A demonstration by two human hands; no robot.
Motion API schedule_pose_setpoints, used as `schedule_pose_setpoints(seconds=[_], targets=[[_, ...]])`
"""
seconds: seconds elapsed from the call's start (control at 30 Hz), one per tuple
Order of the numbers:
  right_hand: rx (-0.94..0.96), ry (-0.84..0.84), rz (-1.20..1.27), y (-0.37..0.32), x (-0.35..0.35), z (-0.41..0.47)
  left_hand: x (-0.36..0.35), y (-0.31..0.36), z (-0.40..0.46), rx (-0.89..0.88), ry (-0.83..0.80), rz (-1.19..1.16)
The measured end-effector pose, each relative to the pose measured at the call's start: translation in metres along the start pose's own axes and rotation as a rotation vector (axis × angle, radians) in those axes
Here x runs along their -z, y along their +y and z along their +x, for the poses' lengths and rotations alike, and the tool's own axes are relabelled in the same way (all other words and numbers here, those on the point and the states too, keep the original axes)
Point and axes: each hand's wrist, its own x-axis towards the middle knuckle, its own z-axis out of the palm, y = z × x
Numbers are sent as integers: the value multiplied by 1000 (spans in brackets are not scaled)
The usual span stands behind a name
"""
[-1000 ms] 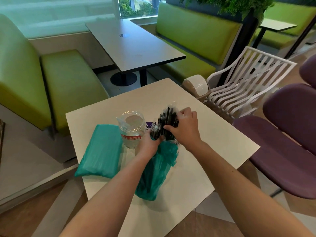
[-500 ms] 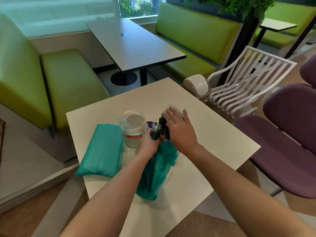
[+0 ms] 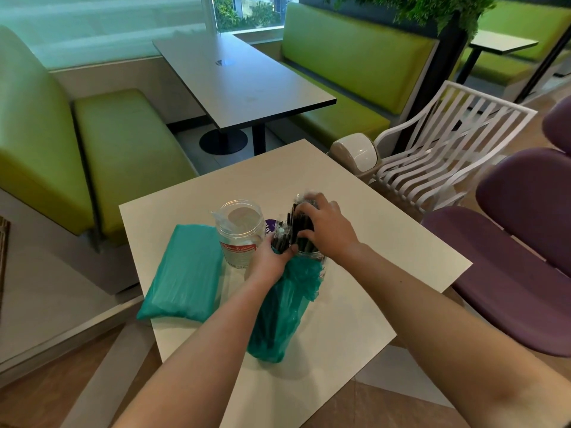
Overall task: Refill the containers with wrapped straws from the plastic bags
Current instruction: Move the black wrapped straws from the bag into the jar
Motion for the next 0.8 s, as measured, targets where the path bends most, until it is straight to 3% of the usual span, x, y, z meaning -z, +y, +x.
schedule_pose_setpoints(seconds=[0.2, 0.37, 0.53, 0.7, 0.8], targets=[[48, 96, 34, 3, 15, 11, 1, 1, 0, 6, -6, 5], [102, 92, -160, 10, 0, -3, 1, 1, -1, 13, -4, 24], [97, 180, 1, 7, -4, -9, 2, 2, -1, 4, -1, 28], [89, 136, -26, 5, -7, -13, 4, 5, -1, 14, -4, 5], [96, 251, -26, -3, 0, -18, 6, 5, -4, 4, -3, -64]])
